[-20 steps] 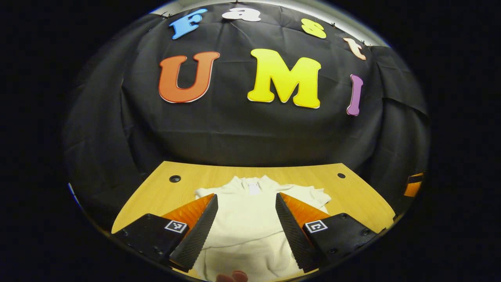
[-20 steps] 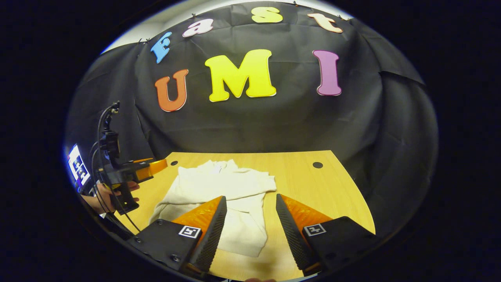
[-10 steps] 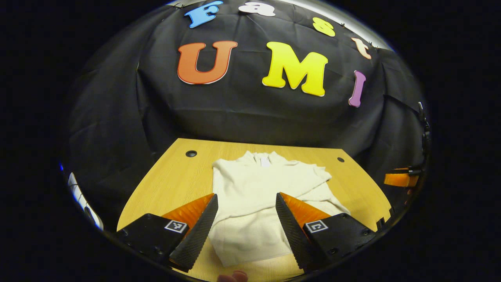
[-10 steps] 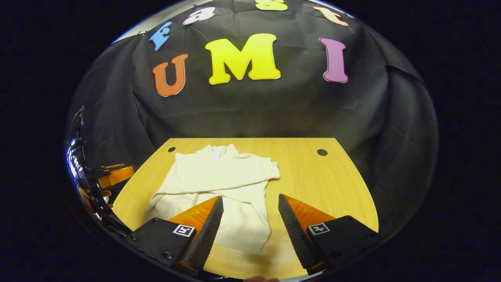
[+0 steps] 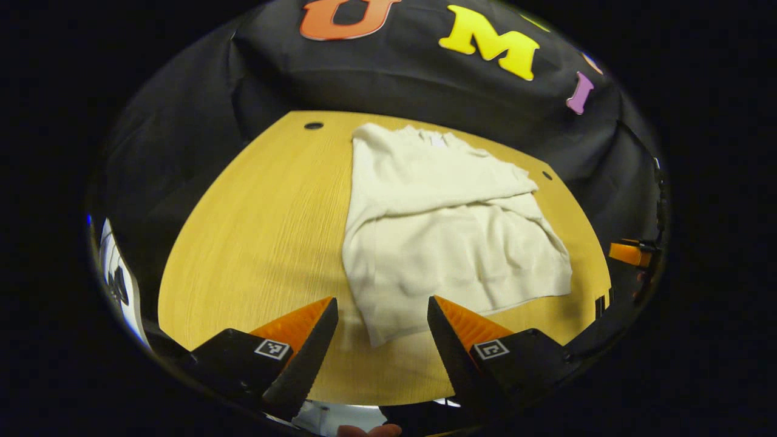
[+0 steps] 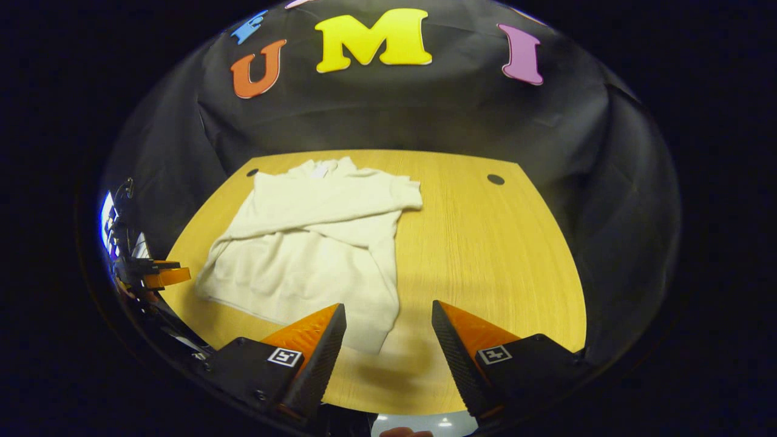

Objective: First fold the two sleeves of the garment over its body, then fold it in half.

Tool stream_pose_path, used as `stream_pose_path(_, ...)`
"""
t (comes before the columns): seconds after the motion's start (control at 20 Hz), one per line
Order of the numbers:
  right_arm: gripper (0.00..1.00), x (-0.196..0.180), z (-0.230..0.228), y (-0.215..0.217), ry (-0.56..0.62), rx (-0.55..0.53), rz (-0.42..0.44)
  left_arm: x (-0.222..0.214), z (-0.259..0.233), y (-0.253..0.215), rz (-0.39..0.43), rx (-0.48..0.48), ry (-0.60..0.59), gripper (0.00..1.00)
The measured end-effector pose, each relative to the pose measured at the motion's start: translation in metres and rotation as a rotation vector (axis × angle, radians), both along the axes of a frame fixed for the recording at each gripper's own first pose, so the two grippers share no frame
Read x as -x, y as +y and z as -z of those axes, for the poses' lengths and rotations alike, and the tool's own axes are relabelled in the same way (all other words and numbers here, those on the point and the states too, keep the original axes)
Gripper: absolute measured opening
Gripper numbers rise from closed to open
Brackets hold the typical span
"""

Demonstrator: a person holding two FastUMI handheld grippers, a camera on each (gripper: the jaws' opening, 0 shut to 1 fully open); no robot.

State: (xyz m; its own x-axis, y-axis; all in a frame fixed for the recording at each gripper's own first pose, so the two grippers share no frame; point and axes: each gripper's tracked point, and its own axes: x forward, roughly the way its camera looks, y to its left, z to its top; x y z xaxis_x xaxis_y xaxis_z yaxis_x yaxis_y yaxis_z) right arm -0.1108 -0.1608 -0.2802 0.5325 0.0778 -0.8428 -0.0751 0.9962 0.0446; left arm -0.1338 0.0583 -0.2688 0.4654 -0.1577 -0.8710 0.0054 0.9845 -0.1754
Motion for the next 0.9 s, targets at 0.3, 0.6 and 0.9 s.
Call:
stream_pose_path(0.3, 0.89, 0.015, 0.061, 0.009, 0.169, -0.021, 0.041, -0.003, 0.026, -0.012, -0.063, 0.112, 0.096, 0.95)
stream_pose_path(0.6, 0.9, 0.011, 0.107, 0.033, 0.254, 0.005, 0.024, -0.014, 0.035, -0.025, -0.096, 0.149, 0.152, 0.9)
stream_pose_path(0.9, 0.89, 0.003, 0.114, 0.043, 0.259, 0.044, 0.036, -0.02, 0.046, -0.014, -0.147, 0.065, 0.197, 0.75)
